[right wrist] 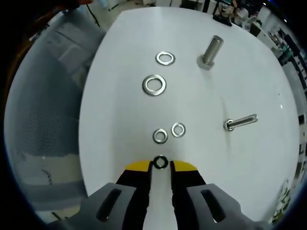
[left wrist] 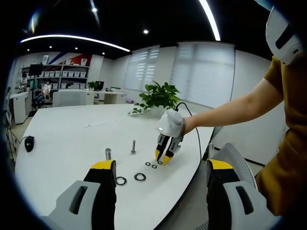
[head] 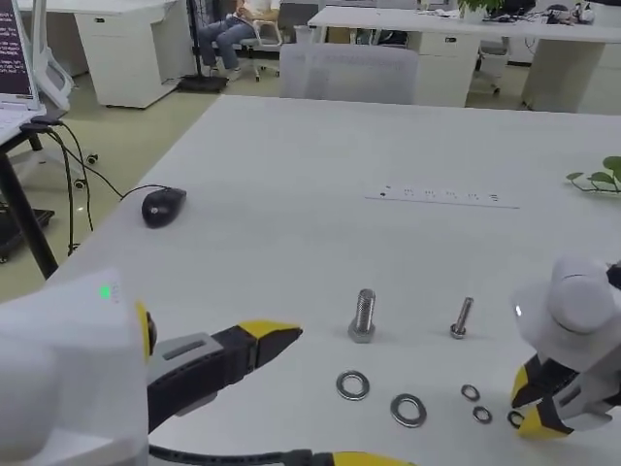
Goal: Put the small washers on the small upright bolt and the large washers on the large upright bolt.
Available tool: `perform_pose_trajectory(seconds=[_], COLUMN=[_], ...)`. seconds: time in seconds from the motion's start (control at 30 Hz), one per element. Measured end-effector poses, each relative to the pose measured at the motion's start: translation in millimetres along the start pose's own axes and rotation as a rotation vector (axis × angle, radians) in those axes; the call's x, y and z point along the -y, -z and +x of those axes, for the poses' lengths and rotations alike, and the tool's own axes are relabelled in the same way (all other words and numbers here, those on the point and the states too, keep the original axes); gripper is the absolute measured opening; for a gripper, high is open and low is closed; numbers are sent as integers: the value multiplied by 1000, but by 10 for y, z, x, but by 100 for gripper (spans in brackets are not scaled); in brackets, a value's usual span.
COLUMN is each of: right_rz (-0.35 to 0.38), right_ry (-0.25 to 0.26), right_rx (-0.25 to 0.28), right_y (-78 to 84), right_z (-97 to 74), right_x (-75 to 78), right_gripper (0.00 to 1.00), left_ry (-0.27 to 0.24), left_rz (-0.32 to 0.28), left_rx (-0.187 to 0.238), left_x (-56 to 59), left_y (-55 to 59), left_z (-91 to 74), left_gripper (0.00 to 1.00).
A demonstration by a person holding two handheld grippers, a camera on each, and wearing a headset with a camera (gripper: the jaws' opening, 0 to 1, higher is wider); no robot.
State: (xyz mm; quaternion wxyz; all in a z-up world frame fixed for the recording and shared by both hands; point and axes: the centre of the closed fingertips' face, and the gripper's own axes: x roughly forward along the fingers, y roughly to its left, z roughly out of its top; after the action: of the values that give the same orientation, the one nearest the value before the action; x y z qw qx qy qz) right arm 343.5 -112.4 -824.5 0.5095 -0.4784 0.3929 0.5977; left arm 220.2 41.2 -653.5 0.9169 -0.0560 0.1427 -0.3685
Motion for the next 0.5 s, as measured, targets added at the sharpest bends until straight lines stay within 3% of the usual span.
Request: perform_pose_trajectory(seconds=[0.5], right_rz=[-18], right_ry=[-7], right_rx=[-21], right_y=[-3], right_z=[3], right_x=[28], right_gripper=[12], left_ry=[-1], left_rz=[1], left_rx=[0], left_x=[-24], left_y=[-12], left_z=[7], left_gripper=[76])
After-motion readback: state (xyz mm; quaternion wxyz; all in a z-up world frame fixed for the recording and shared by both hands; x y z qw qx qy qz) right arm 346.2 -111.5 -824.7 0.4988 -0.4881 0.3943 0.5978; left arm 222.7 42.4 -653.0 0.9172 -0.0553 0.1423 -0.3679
